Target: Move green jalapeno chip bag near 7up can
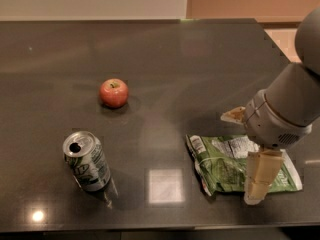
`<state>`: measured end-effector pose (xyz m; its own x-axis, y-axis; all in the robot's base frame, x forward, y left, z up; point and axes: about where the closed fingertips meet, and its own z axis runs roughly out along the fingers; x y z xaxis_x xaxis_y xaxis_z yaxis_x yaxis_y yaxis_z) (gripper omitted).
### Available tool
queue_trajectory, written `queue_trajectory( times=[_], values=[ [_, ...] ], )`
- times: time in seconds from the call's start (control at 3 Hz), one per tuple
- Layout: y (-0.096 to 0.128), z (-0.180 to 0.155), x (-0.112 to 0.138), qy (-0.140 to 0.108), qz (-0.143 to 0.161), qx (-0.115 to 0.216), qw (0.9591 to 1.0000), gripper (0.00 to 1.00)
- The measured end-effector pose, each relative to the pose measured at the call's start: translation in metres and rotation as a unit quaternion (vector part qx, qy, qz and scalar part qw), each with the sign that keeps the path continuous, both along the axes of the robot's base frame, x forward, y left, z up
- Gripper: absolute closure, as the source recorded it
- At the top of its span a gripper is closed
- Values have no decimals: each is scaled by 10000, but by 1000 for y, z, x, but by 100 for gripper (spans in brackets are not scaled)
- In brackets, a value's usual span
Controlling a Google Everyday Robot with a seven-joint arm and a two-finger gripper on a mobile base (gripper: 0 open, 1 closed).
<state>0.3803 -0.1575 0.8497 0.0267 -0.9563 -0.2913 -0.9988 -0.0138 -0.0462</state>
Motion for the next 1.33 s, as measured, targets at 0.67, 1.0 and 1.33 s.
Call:
queue_trajectory(
  times=[0.67,1.0,1.33],
  values=[
    [0,-11,3,-29,-203,-94,9997,40],
    [6,-11,1,14,-206,-68,9998,64],
    [11,-4,1,72,-188,-63,9998,87]
  ],
)
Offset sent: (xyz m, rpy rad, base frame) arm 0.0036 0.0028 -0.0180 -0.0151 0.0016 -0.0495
